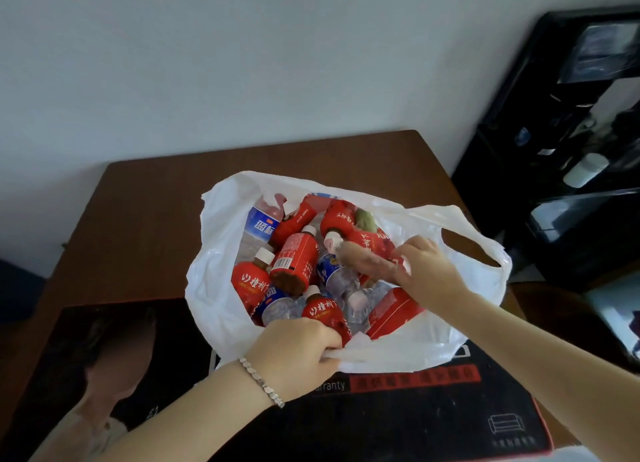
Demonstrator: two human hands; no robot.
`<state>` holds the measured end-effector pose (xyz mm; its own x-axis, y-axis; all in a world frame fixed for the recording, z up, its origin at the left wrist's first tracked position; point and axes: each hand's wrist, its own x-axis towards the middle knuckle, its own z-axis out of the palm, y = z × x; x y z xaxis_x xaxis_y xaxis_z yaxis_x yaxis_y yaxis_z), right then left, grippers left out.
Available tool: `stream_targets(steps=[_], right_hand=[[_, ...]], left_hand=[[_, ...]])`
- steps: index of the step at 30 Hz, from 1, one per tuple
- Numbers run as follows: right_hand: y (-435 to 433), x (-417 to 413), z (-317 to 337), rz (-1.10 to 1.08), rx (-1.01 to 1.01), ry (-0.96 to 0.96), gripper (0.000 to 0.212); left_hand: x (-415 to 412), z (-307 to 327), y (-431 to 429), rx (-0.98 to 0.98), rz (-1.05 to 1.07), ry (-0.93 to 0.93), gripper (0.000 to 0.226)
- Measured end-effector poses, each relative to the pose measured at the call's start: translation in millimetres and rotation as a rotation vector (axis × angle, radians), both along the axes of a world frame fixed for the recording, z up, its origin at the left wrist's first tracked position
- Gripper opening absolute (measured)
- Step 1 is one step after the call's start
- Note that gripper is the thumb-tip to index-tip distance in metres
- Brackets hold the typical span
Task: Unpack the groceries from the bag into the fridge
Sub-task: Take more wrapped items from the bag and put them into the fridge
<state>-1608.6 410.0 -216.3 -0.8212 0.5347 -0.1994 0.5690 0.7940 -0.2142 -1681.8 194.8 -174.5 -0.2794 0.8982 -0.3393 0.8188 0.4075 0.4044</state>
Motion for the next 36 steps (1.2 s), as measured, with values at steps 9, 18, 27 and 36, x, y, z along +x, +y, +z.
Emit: stream_targets(steps=[9,18,27,36], right_hand=[[-8.6,-16.0,-21.6,0.177,0.195,-0.134,0.064],[-20.9,-27.0,-0.5,0.416,0.2,-0.185,0.049],[46.9,-37.4,85.4,0.208,0.392,-0.043,0.039],[124.7,-80.4,49.1,-0.041,0.348,0.083,0.027]], left_hand=[[-4.1,-1.2,0.3,0.008,0.056,0.008,0.021],[-5.0,1.7,-6.3,-0.03,0.11,-0.044,0.025],[-33.4,45.8,36.1,-0.092,0.14,-0.473,0.034],[-66.6,-24.8,146.2,-0.02,0.181,0.105,0.032]])
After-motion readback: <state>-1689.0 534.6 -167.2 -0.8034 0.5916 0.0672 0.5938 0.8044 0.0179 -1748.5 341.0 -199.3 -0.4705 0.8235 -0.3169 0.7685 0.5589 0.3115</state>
